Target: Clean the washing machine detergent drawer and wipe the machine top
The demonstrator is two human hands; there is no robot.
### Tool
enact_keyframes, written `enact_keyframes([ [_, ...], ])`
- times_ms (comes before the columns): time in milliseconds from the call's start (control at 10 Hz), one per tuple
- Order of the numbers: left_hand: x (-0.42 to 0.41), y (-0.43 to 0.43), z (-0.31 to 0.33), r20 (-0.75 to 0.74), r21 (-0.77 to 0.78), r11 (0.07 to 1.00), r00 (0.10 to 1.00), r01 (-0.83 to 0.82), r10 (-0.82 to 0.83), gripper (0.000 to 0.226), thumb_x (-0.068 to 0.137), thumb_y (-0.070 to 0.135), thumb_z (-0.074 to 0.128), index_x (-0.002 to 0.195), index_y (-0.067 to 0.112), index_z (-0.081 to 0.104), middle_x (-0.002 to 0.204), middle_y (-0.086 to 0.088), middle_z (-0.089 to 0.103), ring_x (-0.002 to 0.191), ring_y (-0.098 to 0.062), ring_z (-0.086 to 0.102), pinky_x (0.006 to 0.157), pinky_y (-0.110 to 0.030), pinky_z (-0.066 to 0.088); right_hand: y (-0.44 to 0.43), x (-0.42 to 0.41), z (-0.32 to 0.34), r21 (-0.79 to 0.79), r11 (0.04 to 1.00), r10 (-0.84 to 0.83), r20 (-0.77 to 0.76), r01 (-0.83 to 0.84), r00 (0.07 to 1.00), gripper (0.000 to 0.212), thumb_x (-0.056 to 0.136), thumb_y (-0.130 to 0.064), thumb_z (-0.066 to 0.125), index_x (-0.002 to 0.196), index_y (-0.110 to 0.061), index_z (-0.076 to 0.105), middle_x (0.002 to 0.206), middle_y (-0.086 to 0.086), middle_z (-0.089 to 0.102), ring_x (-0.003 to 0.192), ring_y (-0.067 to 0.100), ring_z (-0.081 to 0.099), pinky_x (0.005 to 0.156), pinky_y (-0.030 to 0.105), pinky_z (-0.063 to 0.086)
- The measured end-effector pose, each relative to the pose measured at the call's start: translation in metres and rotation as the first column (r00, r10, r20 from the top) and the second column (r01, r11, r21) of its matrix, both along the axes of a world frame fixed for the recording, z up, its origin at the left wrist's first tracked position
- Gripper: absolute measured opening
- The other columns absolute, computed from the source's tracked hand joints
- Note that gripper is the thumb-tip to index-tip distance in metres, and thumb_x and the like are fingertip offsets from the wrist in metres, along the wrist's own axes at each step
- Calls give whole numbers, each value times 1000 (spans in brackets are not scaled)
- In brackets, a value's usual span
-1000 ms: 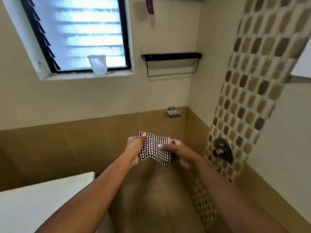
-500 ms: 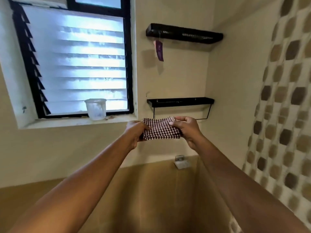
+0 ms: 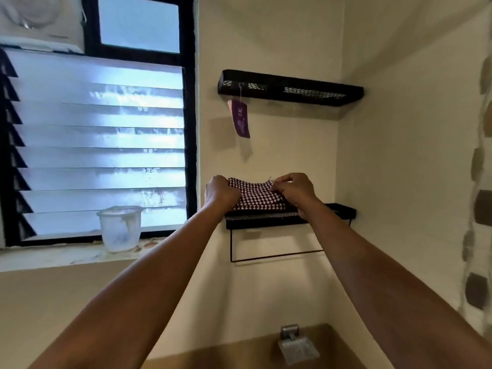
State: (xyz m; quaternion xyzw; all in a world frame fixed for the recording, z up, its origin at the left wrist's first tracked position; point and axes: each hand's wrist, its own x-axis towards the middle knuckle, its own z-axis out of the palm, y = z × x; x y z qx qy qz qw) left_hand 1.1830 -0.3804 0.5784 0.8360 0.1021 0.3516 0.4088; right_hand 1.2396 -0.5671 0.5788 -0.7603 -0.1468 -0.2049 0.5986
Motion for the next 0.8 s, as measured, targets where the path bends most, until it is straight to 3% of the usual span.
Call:
enact_keyframes([
  [100, 23, -1, -6, -61, 160, 987, 997, -30, 40, 8, 85, 12, 66, 86, 6, 61, 82, -8, 59, 71, -20, 57, 59, -31, 51, 0, 28, -5, -169, 985, -28, 34, 33, 999, 22, 80, -21, 82, 97, -9, 76, 104, -1, 67, 100, 13, 58, 80, 22, 46],
  [200, 35, 0, -23, -201, 342, 940, 975, -16, 89, 15, 86, 19, 69, 85, 12, 55, 90, -9, 63, 83, -26, 64, 66, -34, 55, 2, 45, -22, -451, 892, -34, -13, 24, 999, 25, 81, -27, 82, 95, -6, 80, 98, 3, 74, 94, 16, 65, 77, 23, 47],
  [300, 38, -3, -33, -161, 520, 853, 976, -42, 146, 15, 88, 24, 66, 96, 11, 63, 98, -11, 68, 92, -32, 67, 64, -33, 48, 0, 53, -33, -524, 851, -40, -3, 32, 999, 24, 82, -29, 83, 92, -7, 81, 99, 5, 77, 99, 18, 68, 78, 20, 43],
  [400, 39, -4, -38, -53, 645, 753, 976, -127, 210, 22, 91, 24, 62, 109, 12, 66, 109, -14, 71, 101, -33, 67, 67, -32, 43, -1, 49, -34, -466, 877, -87, 88, 119, 992, 18, 85, -25, 79, 90, -8, 81, 97, 2, 75, 95, 15, 64, 76, 17, 38],
  [500, 38, 1, -45, -68, 647, 750, 969, -138, 238, 29, 91, 29, 61, 116, 18, 69, 113, -9, 72, 104, -30, 67, 68, -32, 45, 2, 48, -41, -496, 856, -103, 109, 144, 989, 14, 86, -24, 77, 87, -11, 82, 100, 4, 76, 99, 19, 67, 76, 20, 41],
  [600, 29, 3, -49, -66, 616, 773, 968, -151, 242, 30, 94, 34, 57, 115, 23, 74, 115, -9, 72, 113, -31, 61, 72, -32, 44, 7, 41, -48, -550, 809, -172, 118, 208, 978, 22, 89, -28, 70, 88, -9, 81, 95, 11, 76, 91, 30, 70, 72, 30, 53],
  [700, 3, 7, -55, 0, 539, 826, 981, -165, 196, 32, 95, 34, 56, 118, 20, 73, 120, -12, 68, 121, -34, 53, 88, -37, 47, 9, 17, -55, -473, 801, -271, 261, 368, 926, 29, 94, -29, 60, 86, -6, 76, 91, 15, 74, 87, 33, 69, 69, 31, 52],
  [800, -28, 16, -77, 134, 444, 873, 978, -202, 158, 30, 93, 28, 56, 112, 17, 75, 114, -15, 68, 113, -36, 54, 93, -42, 47, 11, -17, -73, -319, 838, -283, 439, 442, 853, 19, 92, -24, 59, 86, -11, 73, 87, 9, 73, 82, 28, 68, 68, 35, 54],
])
